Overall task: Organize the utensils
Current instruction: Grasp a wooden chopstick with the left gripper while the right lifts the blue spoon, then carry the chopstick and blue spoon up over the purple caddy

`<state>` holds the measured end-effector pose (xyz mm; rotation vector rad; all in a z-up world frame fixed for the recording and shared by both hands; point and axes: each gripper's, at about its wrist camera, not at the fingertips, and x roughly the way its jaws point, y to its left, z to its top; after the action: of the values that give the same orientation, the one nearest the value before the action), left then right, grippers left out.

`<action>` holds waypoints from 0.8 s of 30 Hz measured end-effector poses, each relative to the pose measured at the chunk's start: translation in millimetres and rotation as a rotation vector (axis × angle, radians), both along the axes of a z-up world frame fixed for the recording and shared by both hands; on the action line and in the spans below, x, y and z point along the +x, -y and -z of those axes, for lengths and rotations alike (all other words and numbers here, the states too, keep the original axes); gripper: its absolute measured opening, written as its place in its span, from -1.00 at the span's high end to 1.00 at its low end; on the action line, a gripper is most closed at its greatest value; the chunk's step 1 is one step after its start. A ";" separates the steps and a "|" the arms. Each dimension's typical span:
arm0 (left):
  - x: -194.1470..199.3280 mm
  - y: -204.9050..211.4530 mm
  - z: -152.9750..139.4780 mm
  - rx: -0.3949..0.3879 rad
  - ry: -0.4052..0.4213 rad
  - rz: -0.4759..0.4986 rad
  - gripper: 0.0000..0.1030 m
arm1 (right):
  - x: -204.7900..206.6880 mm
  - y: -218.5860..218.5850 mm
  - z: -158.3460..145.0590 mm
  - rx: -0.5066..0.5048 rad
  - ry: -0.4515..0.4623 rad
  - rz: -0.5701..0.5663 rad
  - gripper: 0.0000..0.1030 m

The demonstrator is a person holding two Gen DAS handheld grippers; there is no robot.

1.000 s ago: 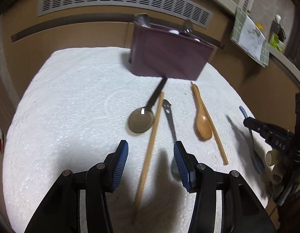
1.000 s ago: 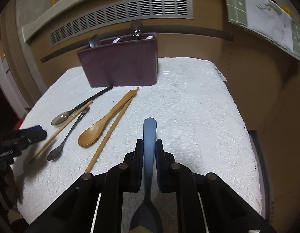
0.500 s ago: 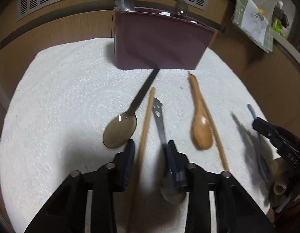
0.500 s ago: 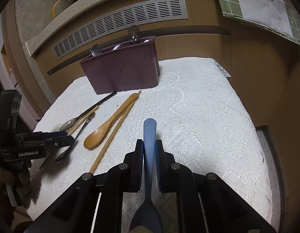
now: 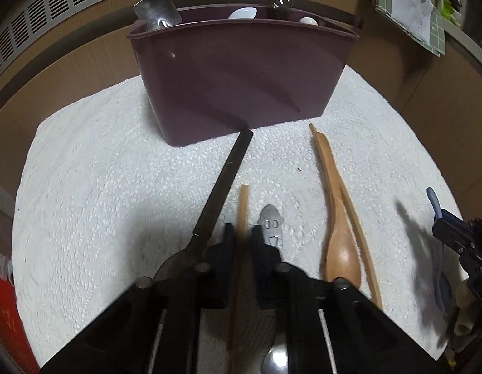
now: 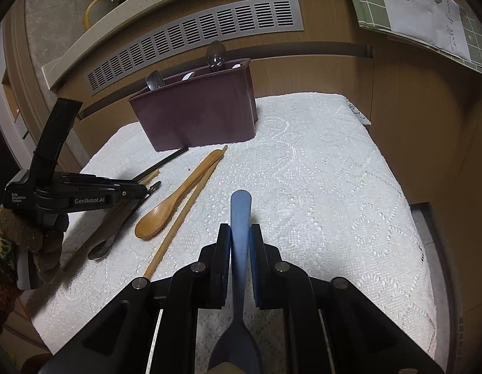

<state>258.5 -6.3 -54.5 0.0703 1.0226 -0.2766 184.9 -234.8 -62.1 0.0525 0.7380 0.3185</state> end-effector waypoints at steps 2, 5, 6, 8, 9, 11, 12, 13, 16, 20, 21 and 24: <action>-10.5 -3.6 -6.6 -0.042 0.022 -0.009 0.89 | -1.7 -0.2 -3.8 -0.005 0.008 -0.004 0.79; -39.4 -11.2 -25.7 -0.132 0.086 -0.024 0.89 | -7.9 2.4 -12.8 -0.001 0.028 -0.016 0.79; -50.2 -14.6 -33.9 -0.163 0.110 -0.032 0.89 | -9.3 3.9 -15.8 0.007 0.029 -0.021 0.79; -68.9 -20.9 -49.9 -0.202 0.164 -0.047 0.89 | -10.6 6.8 -20.8 0.021 0.021 -0.034 0.79; -77.2 -23.8 -58.4 -0.216 0.193 -0.053 0.89 | -11.1 7.8 -22.9 0.026 0.017 -0.042 0.79; -90.4 -31.6 -74.0 -0.245 0.247 -0.069 0.89 | -13.4 8.1 -27.4 0.024 0.017 -0.050 0.79; -94.6 -34.2 -79.5 -0.256 0.263 -0.071 0.89 | -14.7 7.8 -29.8 0.023 0.016 -0.055 0.79; -98.2 -36.5 -83.9 -0.266 0.274 -0.072 0.89 | -15.5 7.2 -32.2 0.024 0.012 -0.060 0.79; -106.7 -43.2 -93.9 -0.289 0.298 -0.078 0.89 | -17.3 3.2 -36.5 0.011 -0.007 -0.072 0.79; -115.3 -48.8 -104.6 -0.306 0.348 -0.089 0.89 | -22.9 -1.1 -47.2 -0.003 0.022 -0.069 0.79; -115.3 -49.8 -105.3 -0.308 0.362 -0.091 0.89 | -25.4 -2.3 -52.1 -0.001 0.039 -0.069 0.79; -114.1 -50.4 -116.7 -0.323 0.395 -0.102 0.89 | -26.9 -5.7 -64.3 -0.003 0.073 -0.069 0.79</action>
<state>144.4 44.1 62.2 -0.2124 0.5782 -0.3165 158.0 -229.1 2.2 0.0130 0.6687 0.3830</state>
